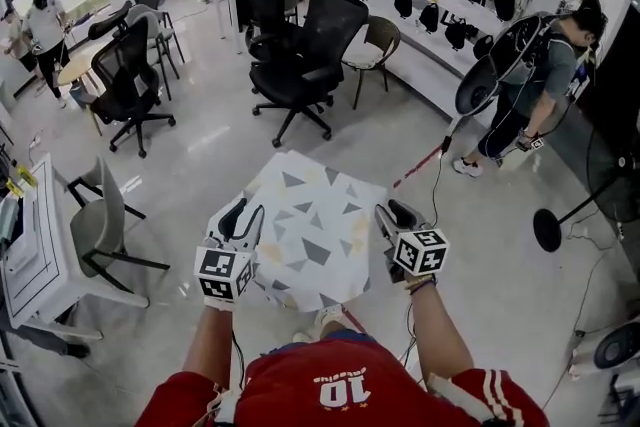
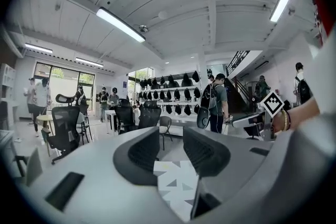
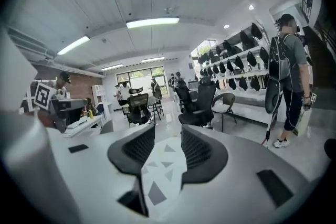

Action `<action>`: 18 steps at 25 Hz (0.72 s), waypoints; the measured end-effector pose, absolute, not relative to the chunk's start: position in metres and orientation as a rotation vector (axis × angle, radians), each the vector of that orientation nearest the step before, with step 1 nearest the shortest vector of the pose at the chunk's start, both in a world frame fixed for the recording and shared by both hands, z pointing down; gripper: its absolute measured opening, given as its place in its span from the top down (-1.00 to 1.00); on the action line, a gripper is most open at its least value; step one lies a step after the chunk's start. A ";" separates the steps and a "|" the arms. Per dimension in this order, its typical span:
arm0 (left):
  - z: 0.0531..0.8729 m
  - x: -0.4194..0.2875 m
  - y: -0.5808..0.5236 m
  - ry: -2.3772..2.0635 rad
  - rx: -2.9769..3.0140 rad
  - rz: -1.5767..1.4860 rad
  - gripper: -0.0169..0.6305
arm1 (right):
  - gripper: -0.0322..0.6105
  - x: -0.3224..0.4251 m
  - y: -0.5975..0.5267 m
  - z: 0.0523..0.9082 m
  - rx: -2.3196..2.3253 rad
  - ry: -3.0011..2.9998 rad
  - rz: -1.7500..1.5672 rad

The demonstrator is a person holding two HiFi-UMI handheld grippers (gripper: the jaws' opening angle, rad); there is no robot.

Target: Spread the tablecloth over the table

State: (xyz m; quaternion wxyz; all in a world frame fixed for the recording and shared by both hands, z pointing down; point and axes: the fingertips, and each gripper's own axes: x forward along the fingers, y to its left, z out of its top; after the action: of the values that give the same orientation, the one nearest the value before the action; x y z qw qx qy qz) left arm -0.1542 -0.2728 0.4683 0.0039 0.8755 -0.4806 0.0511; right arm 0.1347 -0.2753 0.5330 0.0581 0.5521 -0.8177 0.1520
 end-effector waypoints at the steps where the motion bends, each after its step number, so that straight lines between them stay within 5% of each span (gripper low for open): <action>1: 0.464 -0.155 -0.273 -1.517 2.737 0.151 0.50 | 0.43 0.129 -0.277 0.523 1.675 -2.499 0.449; 18: 0.385 -0.155 -0.270 -1.742 2.676 0.003 0.60 | 0.44 0.074 -0.282 0.387 1.582 -2.717 0.160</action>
State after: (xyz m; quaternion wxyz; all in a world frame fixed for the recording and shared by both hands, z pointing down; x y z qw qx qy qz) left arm -0.1550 -0.2696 0.3853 -0.0257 0.8378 -0.5454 0.0010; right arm 0.0737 -0.2820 0.3866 -0.0031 0.5025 -0.8631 0.0508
